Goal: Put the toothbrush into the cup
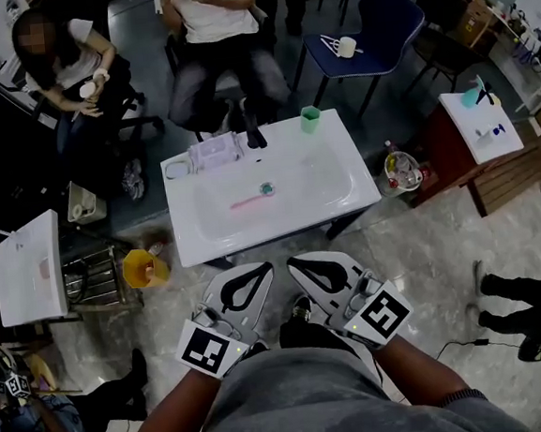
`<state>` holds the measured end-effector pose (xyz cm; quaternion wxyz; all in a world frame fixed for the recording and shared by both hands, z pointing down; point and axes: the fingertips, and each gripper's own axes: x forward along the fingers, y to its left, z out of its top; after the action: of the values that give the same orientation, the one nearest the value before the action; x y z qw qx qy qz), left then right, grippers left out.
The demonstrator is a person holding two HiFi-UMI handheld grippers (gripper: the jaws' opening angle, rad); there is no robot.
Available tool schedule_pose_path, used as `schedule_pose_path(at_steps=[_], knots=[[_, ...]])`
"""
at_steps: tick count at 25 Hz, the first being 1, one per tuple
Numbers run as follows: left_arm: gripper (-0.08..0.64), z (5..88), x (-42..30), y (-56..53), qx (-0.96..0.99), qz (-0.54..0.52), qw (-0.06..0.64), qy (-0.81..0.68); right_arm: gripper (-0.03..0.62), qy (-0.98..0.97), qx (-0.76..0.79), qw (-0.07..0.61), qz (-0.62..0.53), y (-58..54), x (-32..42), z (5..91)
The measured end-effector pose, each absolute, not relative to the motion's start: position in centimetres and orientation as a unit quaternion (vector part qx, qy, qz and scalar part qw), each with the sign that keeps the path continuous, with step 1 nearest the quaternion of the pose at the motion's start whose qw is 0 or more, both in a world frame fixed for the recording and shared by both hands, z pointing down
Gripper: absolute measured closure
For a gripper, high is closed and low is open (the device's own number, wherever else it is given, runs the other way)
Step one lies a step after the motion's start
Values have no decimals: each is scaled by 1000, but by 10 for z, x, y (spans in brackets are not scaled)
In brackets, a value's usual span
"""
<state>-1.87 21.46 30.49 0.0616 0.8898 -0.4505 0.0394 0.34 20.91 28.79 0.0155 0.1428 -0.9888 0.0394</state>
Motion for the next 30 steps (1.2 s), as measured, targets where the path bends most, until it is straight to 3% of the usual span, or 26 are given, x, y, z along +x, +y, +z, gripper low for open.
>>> schedule_pose_path(at_steps=[15, 30], knots=[[551, 304, 7, 164, 871, 43, 59, -485, 578, -993, 109, 9, 40, 154, 30, 287], [551, 323, -13, 97, 876, 39, 67, -475, 578, -991, 125, 25, 46, 87, 12, 305]])
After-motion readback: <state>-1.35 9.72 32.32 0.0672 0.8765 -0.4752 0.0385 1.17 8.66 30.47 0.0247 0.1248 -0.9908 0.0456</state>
